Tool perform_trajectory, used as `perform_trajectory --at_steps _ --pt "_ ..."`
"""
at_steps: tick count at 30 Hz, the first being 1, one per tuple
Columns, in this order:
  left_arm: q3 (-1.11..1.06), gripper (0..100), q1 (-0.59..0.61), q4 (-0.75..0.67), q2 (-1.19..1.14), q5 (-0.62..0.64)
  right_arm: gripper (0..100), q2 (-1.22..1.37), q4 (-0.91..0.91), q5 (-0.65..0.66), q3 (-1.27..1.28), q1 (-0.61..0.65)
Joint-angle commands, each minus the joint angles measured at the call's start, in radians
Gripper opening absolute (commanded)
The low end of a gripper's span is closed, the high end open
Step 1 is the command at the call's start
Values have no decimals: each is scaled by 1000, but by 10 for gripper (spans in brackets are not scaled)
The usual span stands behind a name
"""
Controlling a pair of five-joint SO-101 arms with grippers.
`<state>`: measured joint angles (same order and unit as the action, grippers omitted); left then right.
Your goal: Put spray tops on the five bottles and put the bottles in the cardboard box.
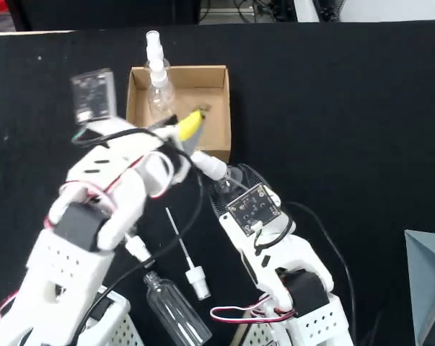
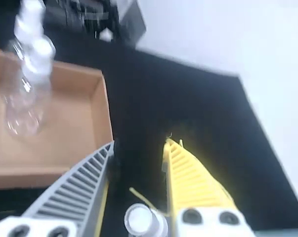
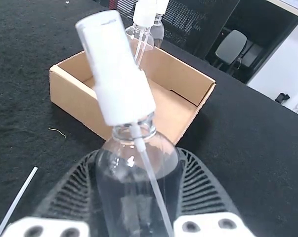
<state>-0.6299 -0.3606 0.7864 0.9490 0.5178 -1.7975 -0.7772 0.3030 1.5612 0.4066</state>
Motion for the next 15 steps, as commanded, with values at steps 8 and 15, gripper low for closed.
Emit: perform_trajectory --at_steps 8,15 --pt "-24 145 65 -12 123 -8 39 -97 18 5 -7 21" --pt "-67 145 93 -17 133 -9 38 -97 52 5 -12 21"
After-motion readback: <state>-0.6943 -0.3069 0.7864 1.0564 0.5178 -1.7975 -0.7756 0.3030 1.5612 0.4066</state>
